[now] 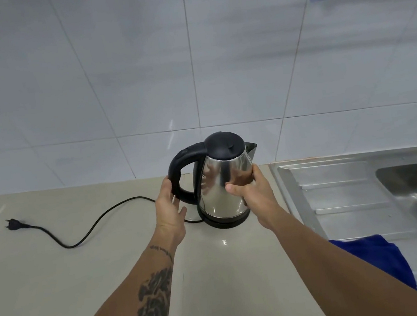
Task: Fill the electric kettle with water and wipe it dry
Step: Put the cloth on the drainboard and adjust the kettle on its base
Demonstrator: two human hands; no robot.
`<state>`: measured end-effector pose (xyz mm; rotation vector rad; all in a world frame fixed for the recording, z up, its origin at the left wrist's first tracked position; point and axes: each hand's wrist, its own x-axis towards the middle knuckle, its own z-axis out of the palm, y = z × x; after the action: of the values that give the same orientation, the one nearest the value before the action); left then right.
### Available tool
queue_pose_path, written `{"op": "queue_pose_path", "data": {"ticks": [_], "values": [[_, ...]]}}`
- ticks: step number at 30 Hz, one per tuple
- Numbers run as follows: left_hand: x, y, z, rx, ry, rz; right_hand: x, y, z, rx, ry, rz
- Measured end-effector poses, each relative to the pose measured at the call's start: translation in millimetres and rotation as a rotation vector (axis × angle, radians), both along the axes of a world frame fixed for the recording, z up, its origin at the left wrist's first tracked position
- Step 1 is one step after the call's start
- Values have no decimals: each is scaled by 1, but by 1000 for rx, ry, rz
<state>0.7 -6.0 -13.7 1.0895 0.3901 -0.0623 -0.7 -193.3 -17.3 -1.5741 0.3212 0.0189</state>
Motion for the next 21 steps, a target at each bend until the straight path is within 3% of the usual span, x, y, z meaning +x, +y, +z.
{"op": "queue_pose_path", "data": {"ticks": [21], "values": [[15,12,-6,254,64,-158,-9,6,-9,-221,13,25]]}}
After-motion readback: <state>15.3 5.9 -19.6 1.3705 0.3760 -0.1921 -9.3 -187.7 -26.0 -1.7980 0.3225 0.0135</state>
